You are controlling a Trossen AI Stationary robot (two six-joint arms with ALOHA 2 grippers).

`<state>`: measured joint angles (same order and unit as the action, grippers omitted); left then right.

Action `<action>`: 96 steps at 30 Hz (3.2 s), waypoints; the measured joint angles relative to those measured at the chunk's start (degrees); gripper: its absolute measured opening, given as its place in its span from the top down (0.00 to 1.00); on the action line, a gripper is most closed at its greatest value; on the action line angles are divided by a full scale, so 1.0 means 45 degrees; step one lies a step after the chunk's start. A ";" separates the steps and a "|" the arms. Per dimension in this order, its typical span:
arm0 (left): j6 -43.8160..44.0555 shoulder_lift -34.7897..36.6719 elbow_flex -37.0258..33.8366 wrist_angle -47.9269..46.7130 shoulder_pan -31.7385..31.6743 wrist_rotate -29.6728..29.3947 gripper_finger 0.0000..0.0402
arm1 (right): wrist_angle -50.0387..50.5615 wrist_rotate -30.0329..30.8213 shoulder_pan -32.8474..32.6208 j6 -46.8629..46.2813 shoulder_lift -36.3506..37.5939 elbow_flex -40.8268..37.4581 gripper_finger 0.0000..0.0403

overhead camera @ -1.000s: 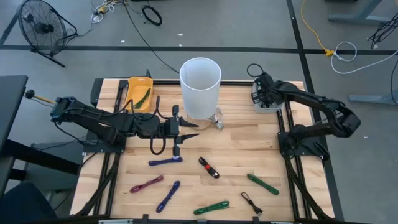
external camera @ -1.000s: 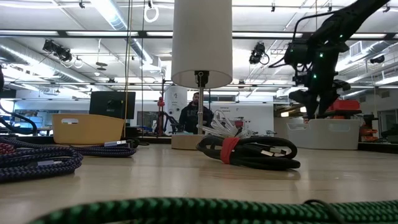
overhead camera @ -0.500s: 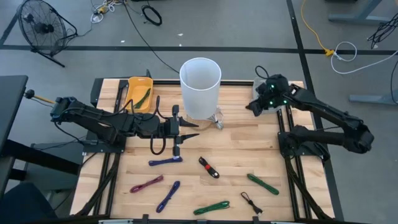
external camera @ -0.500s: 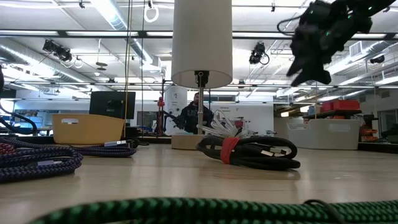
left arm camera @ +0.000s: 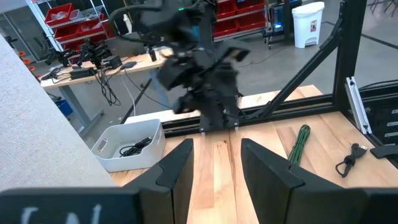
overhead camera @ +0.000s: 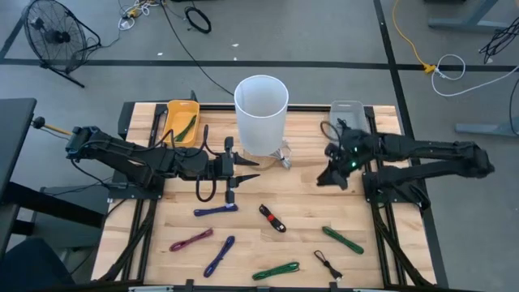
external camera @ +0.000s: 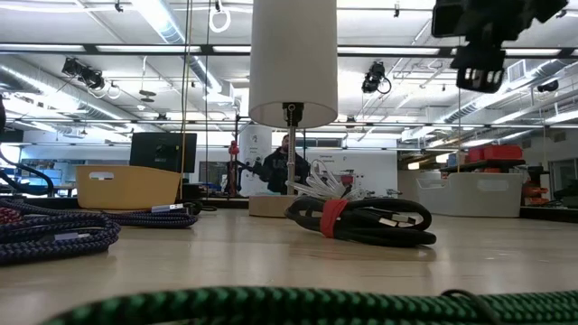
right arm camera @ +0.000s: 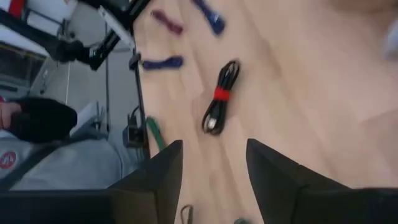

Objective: Pick & Place USB Port
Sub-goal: Put the green USB cable into the yellow bin

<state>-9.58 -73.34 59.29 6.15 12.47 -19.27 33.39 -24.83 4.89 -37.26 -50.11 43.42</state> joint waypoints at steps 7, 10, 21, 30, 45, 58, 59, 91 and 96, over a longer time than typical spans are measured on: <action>0.0001 0.0000 0.0000 0.0000 0.0000 0.0003 0.65 | -0.0075 0.2643 -0.3726 -0.2769 -0.0193 0.0000 0.56; 0.0000 0.0000 0.0000 0.0000 -0.0005 0.0000 0.65 | -0.0037 0.3783 -0.5298 -0.4085 -0.0486 0.0000 0.56; -0.0005 0.0000 0.0000 0.0000 -0.0005 0.0000 0.65 | -0.0076 0.5086 -0.9735 -0.9546 -0.3467 0.0000 0.56; -0.0004 0.0000 0.0000 0.0000 -0.0005 0.0000 0.65 | -0.0030 0.3993 -1.0668 -1.2116 -0.5940 0.0000 0.56; -0.0015 0.0000 0.0000 0.0000 -0.0005 0.0000 0.65 | 0.0784 0.3037 -1.0657 -1.2288 -0.7666 0.0000 0.56; -0.0014 0.0000 0.0000 0.0000 -0.0001 0.0000 0.65 | 0.0796 0.3686 -1.0661 -1.2084 -0.7717 0.0000 0.56; -0.0015 0.0000 0.0000 -0.0001 -0.0005 0.0000 0.65 | 0.0808 0.3753 -1.0658 -1.2041 -0.7784 0.0000 0.56; -0.0010 0.0000 0.0000 -0.0010 -0.0003 0.0000 0.65 | 0.0634 1.0248 -0.9382 -0.4443 -0.6927 0.3031 0.98; -0.0010 0.0000 0.0000 -0.0005 -0.0001 0.0000 0.65 | 0.0338 1.3441 -0.8738 -0.0807 -0.6756 0.4975 0.98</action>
<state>-9.63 -73.34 59.29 6.13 12.47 -19.27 34.91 35.66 -34.43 -40.89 -80.51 65.81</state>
